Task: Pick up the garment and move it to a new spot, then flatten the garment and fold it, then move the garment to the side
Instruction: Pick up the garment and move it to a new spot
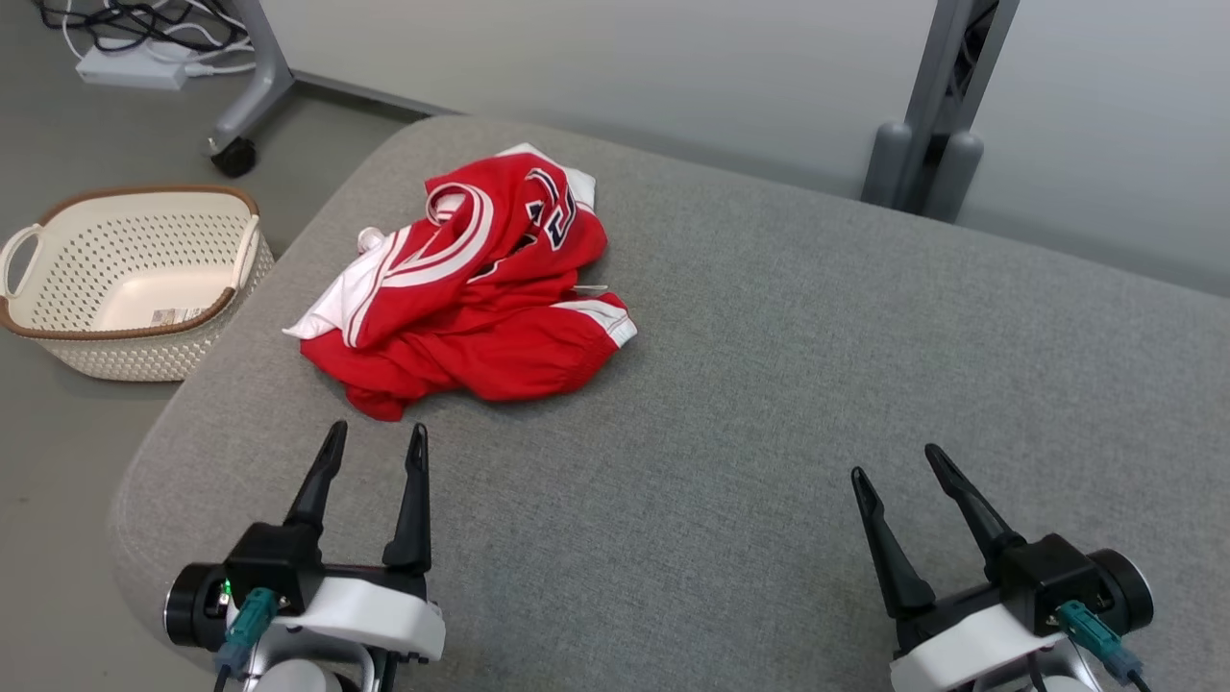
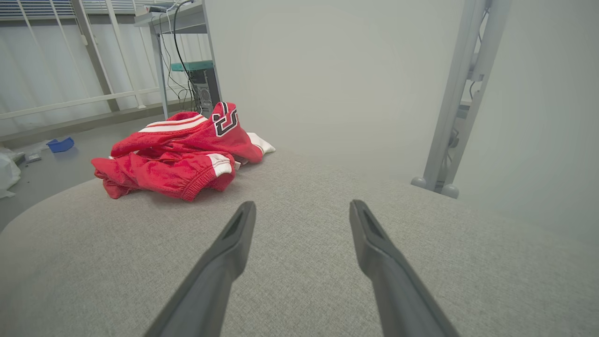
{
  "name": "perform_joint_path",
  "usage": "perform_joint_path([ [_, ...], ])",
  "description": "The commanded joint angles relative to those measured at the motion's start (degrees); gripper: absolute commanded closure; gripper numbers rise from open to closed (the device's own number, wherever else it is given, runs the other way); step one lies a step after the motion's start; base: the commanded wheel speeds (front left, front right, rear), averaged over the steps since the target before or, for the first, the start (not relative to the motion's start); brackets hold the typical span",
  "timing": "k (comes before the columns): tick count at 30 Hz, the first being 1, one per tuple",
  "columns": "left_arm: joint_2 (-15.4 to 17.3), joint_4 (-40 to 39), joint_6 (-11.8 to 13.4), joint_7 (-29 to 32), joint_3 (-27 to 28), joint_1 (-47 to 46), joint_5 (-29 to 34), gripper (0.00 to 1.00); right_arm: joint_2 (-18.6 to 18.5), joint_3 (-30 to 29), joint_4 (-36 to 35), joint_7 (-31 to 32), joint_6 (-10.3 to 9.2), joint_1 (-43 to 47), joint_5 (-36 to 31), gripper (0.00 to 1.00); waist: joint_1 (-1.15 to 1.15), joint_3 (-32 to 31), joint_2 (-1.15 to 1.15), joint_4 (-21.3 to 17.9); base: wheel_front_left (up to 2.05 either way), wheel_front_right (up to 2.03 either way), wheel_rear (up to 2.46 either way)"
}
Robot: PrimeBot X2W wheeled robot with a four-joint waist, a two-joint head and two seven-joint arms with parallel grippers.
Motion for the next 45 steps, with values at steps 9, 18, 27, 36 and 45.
perform_joint_path([
  [9,0.2,1.0,0.6,-0.1,2.4,-10.8,-4.1,0.00,-0.6,0.3,0.0,-0.4,-0.02,-5.4,-3.3,0.00,0.00,10.6,0.00,-3.1,0.00,0.00,0.00],
  [18,1.1,16.7,-2.5,-0.1,7.3,-29.2,-6.1,0.00,-1.7,0.4,-0.7,-0.4,-0.02,-8.7,-4.8,0.00,0.00,16.9,0.00,-6.3,0.00,0.00,0.00],
  [27,5.1,33.4,-4.2,6.6,9.1,-46.0,-8.9,0.00,-1.8,0.4,-0.7,-0.3,-0.02,-10.3,-5.1,0.00,0.00,20.5,0.00,-9.1,0.00,0.00,0.00],
  [36,9.0,47.4,-3.8,20.9,8.8,-57.1,-10.2,0.00,-1.4,0.9,0.6,-0.2,-0.03,-11.4,-4.2,0.00,0.00,22.7,0.00,-11.1,0.00,0.00,0.00],
  [45,10.0,55.2,-5.1,28.2,7.7,-59.5,-10.8,0.00,-1.0,1.4,0.7,-0.1,-0.08,-12.6,-3.5,0.00,0.00,23.7,0.00,-12.3,0.00,0.00,0.00],
])
